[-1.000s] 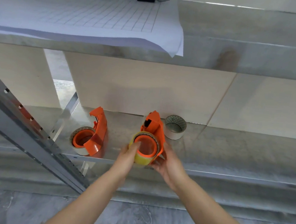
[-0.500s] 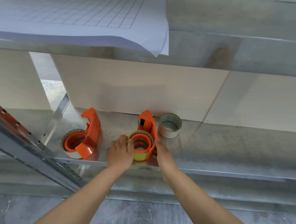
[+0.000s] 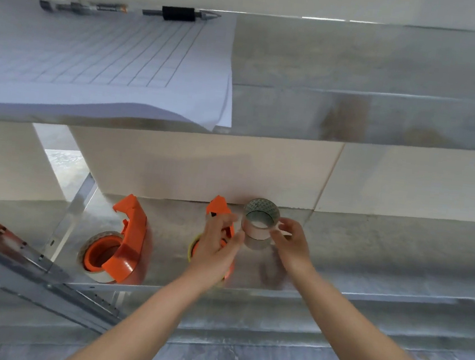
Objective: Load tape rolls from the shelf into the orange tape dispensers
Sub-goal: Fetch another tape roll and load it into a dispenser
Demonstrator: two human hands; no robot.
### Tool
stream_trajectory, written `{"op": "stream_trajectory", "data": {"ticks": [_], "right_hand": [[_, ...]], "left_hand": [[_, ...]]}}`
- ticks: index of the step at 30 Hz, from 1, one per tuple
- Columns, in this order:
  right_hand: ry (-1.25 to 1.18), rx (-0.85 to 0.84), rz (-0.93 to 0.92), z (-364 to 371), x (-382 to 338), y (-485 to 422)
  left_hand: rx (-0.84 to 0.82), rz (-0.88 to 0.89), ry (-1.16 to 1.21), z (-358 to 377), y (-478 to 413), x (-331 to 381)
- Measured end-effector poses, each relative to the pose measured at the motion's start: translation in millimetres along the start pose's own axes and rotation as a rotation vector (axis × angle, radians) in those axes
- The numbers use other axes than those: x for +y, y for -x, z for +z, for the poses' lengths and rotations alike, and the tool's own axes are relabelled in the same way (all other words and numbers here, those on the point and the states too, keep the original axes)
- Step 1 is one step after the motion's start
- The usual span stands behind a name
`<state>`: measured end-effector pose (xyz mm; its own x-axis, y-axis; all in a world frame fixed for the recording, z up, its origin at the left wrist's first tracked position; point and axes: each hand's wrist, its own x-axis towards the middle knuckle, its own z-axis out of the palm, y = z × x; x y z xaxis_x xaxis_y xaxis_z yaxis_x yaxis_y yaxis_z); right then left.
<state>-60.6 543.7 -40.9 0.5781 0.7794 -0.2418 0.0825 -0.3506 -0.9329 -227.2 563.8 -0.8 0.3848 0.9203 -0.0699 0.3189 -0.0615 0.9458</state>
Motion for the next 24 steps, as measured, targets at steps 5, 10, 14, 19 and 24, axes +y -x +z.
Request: {"op": "stream_trajectory", "data": {"ticks": [5, 10, 14, 19, 24], "right_hand": [[0.107, -0.032, -0.044, -4, 8, -23], [0.141, -0.184, -0.032, -3, 19, -30], [0.044, -0.245, -0.104, -3, 17, -27], [-0.04, -0.192, -0.181, -16, 13, -21], [-0.065, -0.036, -0.24, -43, 12, -14]], "left_hand": [[-0.161, -0.15, 0.055, 61, -26, 12], [0.08, -0.351, 0.079, 83, -51, 12], [0.105, -0.433, 0.239, 83, -60, 11], [0.078, -0.34, 0.251, 84, -50, 16], [0.036, -0.199, 0.223, 103, -38, 27]]}}
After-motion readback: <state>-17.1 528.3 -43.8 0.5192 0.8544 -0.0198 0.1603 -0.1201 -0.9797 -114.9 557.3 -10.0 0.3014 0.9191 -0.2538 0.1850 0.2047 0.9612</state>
